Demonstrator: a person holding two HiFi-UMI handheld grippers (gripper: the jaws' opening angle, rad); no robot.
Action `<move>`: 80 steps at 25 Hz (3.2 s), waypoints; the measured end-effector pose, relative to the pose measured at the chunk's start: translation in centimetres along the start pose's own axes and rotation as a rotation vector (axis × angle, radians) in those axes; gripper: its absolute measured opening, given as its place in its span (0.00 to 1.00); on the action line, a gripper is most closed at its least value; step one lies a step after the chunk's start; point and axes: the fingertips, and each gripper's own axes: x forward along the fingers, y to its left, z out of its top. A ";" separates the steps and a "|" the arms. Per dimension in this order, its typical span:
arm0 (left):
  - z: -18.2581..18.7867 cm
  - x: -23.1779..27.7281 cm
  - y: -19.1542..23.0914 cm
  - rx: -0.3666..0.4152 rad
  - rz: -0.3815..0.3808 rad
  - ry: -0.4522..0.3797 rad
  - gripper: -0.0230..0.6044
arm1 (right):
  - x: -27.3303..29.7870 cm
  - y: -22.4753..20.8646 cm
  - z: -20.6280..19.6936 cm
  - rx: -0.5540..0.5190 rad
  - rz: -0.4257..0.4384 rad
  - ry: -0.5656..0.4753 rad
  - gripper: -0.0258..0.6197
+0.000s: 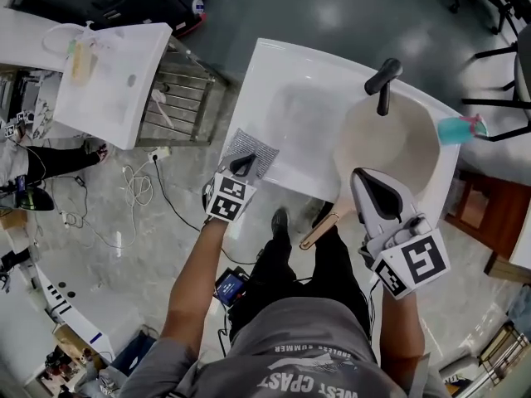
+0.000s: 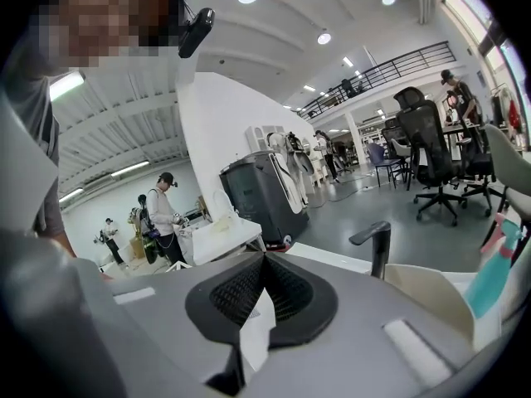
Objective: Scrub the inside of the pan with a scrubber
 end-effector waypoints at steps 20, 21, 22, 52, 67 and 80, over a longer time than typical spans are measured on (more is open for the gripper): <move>19.5 3.2 -16.8 0.233 -0.236 -0.199 0.05 | -14.5 -12.3 -1.8 0.134 -0.309 -0.125 0.04; 20.0 3.8 -17.7 0.244 -0.251 -0.191 0.05 | -15.2 -13.0 -2.0 0.141 -0.323 -0.128 0.04; 20.3 4.4 -18.6 0.255 -0.264 -0.182 0.05 | -15.8 -13.6 -2.2 0.147 -0.336 -0.131 0.04; 17.5 18.0 -35.1 0.456 -0.486 0.128 0.05 | -24.0 -24.8 -7.5 0.268 -0.528 -0.134 0.04; 21.0 16.1 -23.9 0.397 -0.219 0.056 0.06 | -18.4 -21.7 -5.5 0.221 -0.409 -0.115 0.04; 21.9 20.3 -33.4 0.478 -0.397 0.120 0.06 | -22.3 -24.4 -8.0 0.264 -0.494 -0.113 0.04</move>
